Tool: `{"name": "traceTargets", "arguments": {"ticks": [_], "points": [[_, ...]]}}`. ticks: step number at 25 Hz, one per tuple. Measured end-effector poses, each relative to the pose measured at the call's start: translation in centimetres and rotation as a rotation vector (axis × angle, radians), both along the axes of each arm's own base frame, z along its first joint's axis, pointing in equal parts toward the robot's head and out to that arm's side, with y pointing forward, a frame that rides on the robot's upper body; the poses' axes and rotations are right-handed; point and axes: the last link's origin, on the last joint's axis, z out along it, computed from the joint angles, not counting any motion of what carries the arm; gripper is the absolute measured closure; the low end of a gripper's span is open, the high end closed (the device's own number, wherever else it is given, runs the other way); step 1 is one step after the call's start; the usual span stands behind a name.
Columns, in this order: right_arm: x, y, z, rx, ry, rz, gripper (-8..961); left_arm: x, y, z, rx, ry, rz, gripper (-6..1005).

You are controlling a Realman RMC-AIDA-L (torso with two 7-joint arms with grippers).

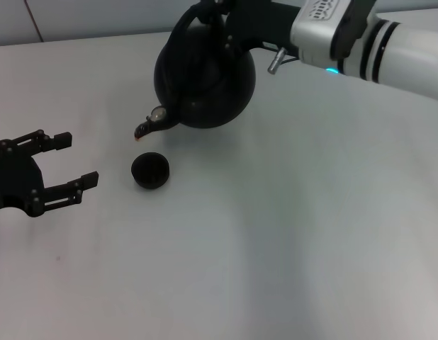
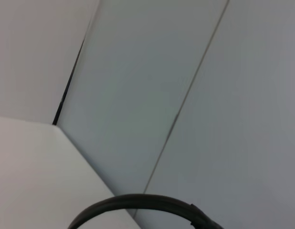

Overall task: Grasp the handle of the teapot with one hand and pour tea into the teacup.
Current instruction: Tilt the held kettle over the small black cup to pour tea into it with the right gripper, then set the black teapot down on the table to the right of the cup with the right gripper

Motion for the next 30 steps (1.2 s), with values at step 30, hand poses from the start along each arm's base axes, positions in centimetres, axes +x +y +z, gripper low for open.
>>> {"name": "traceTargets", "arguments": {"ticks": [30], "points": [[3.5, -0.6, 1.1, -0.001, 0.271, -0.217, 866, 0.3, 0.3, 0.0, 0.004, 0.0, -0.01, 211]]}}
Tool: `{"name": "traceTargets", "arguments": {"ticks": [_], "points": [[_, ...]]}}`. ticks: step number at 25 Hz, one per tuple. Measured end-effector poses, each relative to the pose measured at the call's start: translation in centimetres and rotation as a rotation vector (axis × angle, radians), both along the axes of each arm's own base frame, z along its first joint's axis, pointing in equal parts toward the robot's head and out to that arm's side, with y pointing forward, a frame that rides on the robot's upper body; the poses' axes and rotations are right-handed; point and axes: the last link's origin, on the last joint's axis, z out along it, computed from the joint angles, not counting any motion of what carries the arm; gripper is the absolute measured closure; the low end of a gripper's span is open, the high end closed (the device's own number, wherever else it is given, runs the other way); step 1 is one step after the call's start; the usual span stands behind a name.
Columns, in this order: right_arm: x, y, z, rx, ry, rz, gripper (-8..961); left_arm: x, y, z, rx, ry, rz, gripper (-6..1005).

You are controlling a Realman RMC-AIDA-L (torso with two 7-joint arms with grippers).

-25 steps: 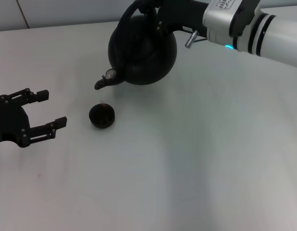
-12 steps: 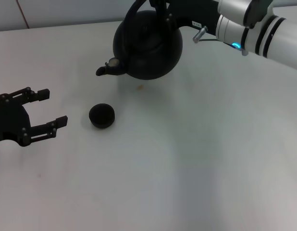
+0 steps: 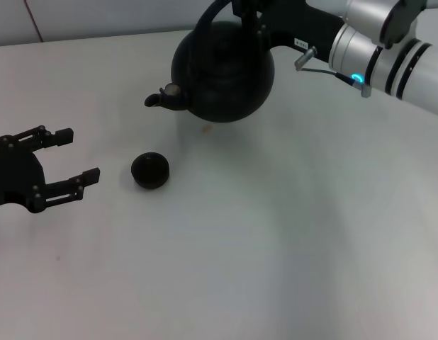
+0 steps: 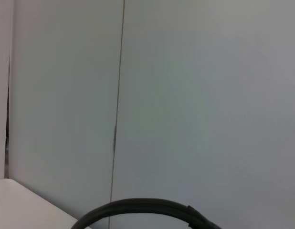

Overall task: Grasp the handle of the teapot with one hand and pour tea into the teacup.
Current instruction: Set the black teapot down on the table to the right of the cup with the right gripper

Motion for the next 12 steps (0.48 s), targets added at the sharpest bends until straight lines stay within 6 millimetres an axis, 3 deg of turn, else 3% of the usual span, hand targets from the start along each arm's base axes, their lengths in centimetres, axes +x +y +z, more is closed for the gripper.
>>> {"name": "traceTargets", "arguments": {"ticks": [12], "points": [[2.0, -0.7, -0.3, -0.006, 0.013, -0.064, 865, 0.2, 0.1, 0.0, 0.004, 0.0, -0.006, 211]]}}
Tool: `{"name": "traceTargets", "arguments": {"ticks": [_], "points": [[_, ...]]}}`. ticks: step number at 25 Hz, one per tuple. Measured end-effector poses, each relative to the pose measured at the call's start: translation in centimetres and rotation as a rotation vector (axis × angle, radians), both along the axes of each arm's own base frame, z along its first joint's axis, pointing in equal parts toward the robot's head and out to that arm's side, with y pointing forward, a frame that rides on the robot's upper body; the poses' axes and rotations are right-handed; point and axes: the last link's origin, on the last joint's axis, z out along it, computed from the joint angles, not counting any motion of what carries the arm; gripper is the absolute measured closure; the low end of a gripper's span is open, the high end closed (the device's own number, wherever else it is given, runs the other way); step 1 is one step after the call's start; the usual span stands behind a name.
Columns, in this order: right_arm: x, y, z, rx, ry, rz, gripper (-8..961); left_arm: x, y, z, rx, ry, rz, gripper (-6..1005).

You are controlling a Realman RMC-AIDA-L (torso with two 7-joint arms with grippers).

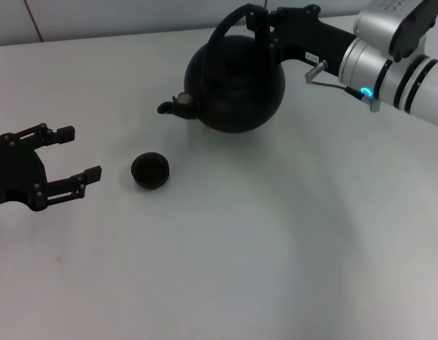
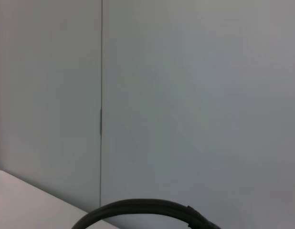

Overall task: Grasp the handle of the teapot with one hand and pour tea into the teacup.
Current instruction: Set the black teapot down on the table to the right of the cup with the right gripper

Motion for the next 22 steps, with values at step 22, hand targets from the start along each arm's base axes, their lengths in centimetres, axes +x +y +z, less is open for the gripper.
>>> {"name": "traceTargets", "arguments": {"ticks": [22], "points": [[1.7, -0.5, -0.9, -0.027, -0.016, -0.058, 865, 0.2, 0.2, 0.0, 0.003, -0.001, -0.005, 211]]}}
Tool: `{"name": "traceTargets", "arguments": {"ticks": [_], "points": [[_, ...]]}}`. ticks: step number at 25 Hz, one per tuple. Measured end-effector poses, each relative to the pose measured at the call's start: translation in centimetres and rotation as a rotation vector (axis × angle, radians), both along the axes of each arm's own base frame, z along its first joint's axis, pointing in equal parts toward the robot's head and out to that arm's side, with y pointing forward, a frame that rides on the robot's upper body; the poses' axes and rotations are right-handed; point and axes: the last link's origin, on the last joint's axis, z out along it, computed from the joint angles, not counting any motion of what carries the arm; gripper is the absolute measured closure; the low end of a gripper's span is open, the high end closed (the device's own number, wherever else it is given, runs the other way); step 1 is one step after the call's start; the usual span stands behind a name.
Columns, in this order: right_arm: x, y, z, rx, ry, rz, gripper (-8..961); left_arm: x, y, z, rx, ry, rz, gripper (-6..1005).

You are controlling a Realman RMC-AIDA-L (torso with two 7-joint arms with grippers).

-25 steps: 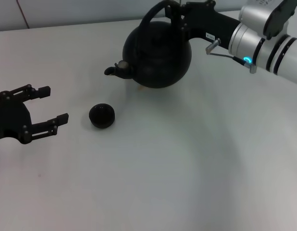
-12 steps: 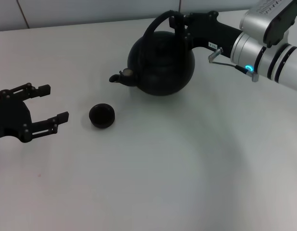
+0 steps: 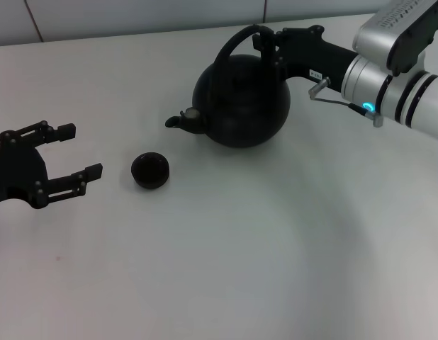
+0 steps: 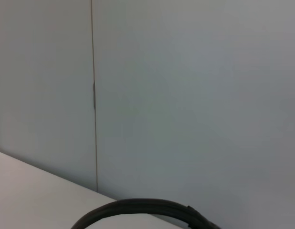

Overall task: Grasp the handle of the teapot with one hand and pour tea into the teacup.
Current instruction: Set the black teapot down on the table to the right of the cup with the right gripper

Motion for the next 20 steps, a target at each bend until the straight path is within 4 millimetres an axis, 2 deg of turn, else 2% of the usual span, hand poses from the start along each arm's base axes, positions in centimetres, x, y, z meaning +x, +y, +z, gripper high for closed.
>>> {"name": "traceTargets", "arguments": {"ticks": [20], "points": [[0.73, -0.07, -0.21, -0.005, -0.018, -0.027, 865, 0.08, 0.07, -0.05, 0.0, 0.006, -0.01, 211]]}}
